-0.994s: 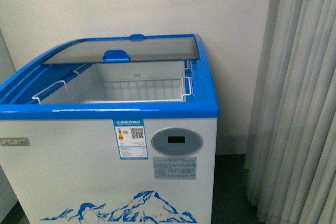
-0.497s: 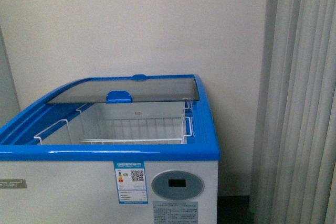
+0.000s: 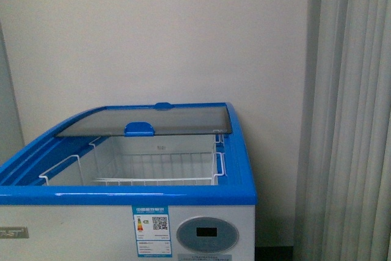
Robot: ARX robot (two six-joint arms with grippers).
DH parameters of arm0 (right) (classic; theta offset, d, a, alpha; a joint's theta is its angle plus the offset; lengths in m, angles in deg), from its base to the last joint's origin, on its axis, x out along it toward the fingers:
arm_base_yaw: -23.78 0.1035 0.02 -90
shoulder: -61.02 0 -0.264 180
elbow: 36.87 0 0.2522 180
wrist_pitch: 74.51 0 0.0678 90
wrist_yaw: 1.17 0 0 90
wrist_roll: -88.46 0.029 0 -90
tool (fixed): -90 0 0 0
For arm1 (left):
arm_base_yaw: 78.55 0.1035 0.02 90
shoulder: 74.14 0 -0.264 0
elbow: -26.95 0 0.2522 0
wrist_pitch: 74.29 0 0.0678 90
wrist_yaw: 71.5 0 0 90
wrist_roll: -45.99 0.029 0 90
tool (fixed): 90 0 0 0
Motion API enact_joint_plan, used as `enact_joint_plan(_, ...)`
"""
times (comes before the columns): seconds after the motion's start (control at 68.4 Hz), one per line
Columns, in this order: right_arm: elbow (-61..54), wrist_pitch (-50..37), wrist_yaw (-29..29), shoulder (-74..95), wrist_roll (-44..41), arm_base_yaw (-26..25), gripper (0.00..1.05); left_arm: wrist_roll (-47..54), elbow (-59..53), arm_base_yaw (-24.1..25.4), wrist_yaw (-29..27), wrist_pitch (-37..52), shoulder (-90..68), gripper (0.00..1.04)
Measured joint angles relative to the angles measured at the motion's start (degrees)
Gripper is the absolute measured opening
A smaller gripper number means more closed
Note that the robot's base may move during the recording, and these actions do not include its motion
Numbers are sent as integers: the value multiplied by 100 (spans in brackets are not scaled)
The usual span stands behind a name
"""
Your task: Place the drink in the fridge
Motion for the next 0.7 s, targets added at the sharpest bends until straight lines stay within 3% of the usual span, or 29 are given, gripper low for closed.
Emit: enact_joint_plan(0.701,-501,-105,0,-509,0,0,3,0,0,0,0,0,2,3)
